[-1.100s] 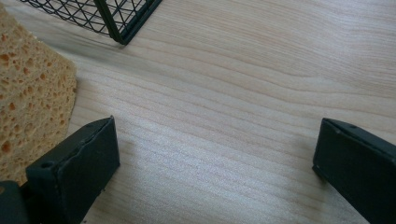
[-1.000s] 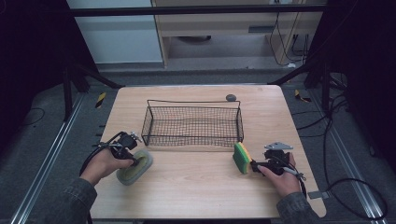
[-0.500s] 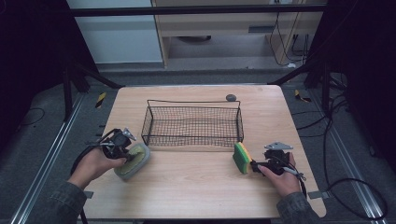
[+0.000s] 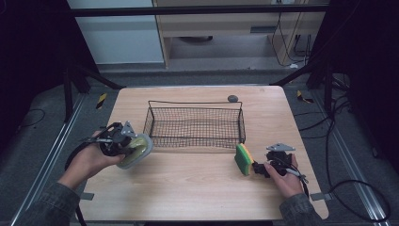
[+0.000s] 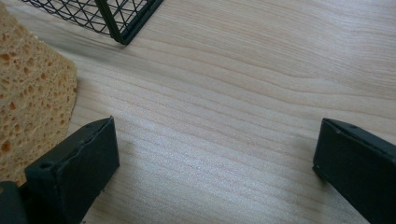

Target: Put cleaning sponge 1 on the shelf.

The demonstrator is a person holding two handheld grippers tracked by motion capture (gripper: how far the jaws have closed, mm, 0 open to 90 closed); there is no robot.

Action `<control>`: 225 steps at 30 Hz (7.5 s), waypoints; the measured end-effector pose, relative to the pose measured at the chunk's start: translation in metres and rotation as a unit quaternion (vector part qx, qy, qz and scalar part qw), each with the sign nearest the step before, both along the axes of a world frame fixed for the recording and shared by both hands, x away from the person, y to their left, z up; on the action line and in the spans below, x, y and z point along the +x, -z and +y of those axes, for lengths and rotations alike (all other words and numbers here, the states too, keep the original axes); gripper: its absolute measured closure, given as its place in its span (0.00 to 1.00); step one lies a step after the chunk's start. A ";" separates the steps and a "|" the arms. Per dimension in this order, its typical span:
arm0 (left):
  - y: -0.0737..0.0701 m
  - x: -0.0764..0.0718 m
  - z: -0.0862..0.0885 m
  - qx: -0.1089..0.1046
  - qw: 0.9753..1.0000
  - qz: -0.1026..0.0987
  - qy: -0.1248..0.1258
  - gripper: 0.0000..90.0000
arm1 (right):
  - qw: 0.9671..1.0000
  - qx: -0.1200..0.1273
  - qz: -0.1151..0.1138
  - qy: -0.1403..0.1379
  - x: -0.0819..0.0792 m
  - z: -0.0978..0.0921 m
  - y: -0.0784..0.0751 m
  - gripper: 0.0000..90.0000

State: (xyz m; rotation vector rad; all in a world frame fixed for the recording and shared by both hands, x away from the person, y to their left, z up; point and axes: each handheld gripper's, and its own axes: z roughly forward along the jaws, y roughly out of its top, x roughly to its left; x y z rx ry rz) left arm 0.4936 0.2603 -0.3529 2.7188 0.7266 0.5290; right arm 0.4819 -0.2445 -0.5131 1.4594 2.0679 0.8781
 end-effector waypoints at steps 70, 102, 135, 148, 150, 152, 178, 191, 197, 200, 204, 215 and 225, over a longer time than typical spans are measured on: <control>-0.053 0.105 -0.087 0.063 0.975 -0.110 0.182 0.78 | 1.000 -0.001 -0.001 -0.019 -0.001 -0.003 0.000 0.01; -0.036 0.115 -0.094 0.084 0.972 -0.106 0.193 0.78 | 1.000 -0.001 0.000 -0.018 -0.001 -0.003 0.000 0.01; -0.007 0.122 -0.091 0.094 0.972 -0.076 0.203 0.78 | 1.000 -0.002 -0.001 -0.018 -0.001 -0.003 0.000 0.01; 0.006 0.123 -0.092 0.102 0.971 -0.063 0.208 0.78 | 1.000 -0.002 -0.001 -0.017 -0.001 -0.003 0.000 0.01; 0.007 0.123 -0.091 0.107 0.970 -0.062 0.210 0.78 | 1.000 -0.001 -0.001 -0.017 -0.001 -0.003 0.000 0.01; 0.010 0.123 -0.091 0.107 0.971 -0.058 0.207 0.78 | 1.000 -0.002 -0.001 -0.017 -0.001 -0.003 0.000 0.01; 0.032 0.127 -0.086 0.113 0.973 -0.032 0.199 0.78 | 1.000 -0.002 -0.001 -0.017 -0.001 -0.003 0.000 0.01; 0.051 0.132 -0.087 0.119 0.974 -0.014 0.193 0.78 | 1.000 0.000 -0.001 -0.016 -0.001 -0.003 0.000 0.01; 0.055 0.133 -0.088 0.117 0.975 -0.010 0.191 0.78 | 1.000 0.000 -0.001 -0.016 -0.001 -0.003 0.000 0.01; 0.056 0.134 -0.090 0.118 0.974 -0.011 0.191 0.78 | 1.000 -0.001 -0.001 -0.016 -0.001 -0.003 0.000 0.01; 0.057 0.135 -0.091 0.116 0.976 -0.013 0.185 0.78 | 1.000 0.000 -0.001 -0.016 -0.001 -0.003 0.000 0.01; 0.062 0.135 -0.096 0.119 0.976 -0.018 0.179 0.76 | 1.000 0.000 -0.001 -0.016 -0.001 -0.003 0.000 0.01; 0.044 0.130 -0.088 0.062 0.984 -0.047 0.159 0.67 | 1.000 0.000 0.000 -0.016 -0.001 -0.003 0.000 0.01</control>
